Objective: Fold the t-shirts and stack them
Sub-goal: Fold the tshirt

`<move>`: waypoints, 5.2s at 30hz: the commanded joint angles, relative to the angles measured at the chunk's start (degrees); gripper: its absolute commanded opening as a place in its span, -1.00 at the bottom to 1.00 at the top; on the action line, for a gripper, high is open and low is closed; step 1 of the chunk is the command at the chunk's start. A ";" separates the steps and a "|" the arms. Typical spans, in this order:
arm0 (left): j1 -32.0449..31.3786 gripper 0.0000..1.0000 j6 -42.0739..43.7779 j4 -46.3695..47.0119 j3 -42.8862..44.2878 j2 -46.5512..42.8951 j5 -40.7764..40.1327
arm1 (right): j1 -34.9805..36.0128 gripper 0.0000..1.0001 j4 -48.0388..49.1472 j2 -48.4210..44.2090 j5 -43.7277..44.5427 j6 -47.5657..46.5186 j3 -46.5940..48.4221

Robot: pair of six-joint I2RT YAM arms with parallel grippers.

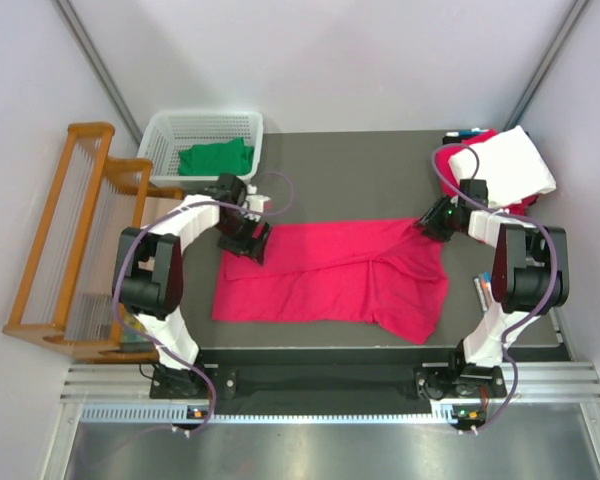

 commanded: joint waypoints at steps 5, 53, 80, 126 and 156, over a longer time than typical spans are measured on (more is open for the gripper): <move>5.43 0.63 1.53 -2.84 -4.74 -2.81 2.74 | 0.33 -0.25 -1.15 0.13 0.27 -1.53 -0.66; 9.82 0.58 -0.94 -5.13 -9.59 -8.44 1.16 | 0.33 -0.36 -2.03 -0.40 0.97 -1.97 -0.66; 8.15 -0.41 -2.43 -3.37 -7.57 -4.04 0.45 | 0.33 -0.42 -0.80 0.30 0.62 -1.70 -1.89; 9.55 -1.00 1.35 -2.58 -8.97 -4.83 -7.89 | 0.25 -0.44 -1.85 0.83 0.89 -2.41 -1.19; 14.12 -1.00 2.67 -2.23 -7.74 -5.80 -10.79 | 0.16 -0.46 -2.38 0.92 1.33 -2.76 -1.01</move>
